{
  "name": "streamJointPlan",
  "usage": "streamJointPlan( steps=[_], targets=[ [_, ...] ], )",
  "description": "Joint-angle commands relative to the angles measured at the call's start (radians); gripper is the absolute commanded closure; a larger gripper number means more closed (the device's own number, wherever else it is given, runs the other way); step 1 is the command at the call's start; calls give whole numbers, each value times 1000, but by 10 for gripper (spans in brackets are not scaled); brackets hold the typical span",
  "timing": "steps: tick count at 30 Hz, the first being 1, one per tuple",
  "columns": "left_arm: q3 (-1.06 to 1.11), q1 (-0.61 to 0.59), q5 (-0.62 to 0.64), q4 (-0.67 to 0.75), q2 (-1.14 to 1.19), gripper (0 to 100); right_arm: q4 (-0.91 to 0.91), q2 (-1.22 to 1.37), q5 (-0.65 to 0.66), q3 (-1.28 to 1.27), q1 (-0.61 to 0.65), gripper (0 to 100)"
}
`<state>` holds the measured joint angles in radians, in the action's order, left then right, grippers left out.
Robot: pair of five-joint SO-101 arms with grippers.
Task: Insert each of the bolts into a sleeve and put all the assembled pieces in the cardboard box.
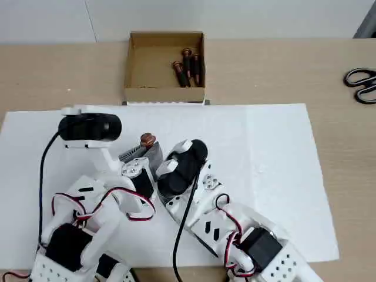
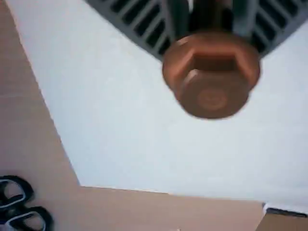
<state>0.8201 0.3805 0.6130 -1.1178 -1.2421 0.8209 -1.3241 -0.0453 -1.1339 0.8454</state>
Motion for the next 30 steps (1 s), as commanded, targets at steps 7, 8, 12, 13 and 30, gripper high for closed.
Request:
streamJointPlan(
  steps=[7,8,12,13,30],
  targets=[
    [-1,0,-9,-11,-11,995,4,-35,8,74,2,996],
    [-1,0,-9,-29,-11,995,4,-48,8,71,2,996],
    [-5,21,-9,-121,-11,995,7,-88,9,52,1,996],
    [-16,41,-9,-149,-11,995,7,-96,9,44,1,996],
    [4,256,-66,-316,-11,995,7,-108,9,29,1,996]
  ],
)
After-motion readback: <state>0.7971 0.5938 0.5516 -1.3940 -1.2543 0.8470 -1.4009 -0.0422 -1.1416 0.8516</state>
